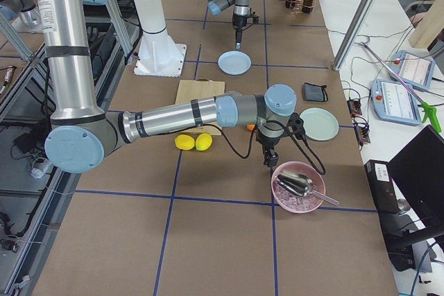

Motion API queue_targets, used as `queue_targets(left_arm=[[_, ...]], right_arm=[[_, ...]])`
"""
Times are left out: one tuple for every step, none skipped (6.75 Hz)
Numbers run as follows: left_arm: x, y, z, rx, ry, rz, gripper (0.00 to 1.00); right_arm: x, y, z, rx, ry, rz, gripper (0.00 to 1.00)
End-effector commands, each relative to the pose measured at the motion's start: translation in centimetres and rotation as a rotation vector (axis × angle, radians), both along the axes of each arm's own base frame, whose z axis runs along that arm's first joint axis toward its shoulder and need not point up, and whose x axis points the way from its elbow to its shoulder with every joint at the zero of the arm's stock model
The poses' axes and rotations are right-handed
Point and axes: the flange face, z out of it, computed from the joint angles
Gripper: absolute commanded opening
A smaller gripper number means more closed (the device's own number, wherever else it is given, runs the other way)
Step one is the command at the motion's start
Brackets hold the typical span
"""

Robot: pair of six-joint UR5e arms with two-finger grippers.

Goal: Pick orange to plate
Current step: 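Release the plate and lift the left gripper while the right gripper reaches toward the orange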

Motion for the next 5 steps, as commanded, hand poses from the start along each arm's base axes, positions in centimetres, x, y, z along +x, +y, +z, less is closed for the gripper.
queue_targets(left_arm=[[-5.8,0.5,-0.4,0.032,0.040,-0.053,0.92],[-5.8,0.5,-0.2,0.031,0.037,-0.056,0.92],[-5.8,0.5,-0.4,0.033,0.040,-0.056,0.94],[-5.8,0.6,-0.5,0.032,0.041,-0.055,0.95],[-5.7,0.7,-0.4,0.031,0.040,-0.053,0.95]], right_arm=[[-6.0,-0.3,-1.8,-0.068,-0.044,0.105,1.00],[-8.5,-0.1,-2.6,-0.114,-0.061,0.153,1.00],[-11.4,0.2,-3.0,-0.143,-0.051,0.198,1.00],[-16.2,1.1,-3.6,-0.149,-0.036,0.228,1.00],[-20.3,2.2,-4.6,-0.164,-0.054,0.293,1.00]])
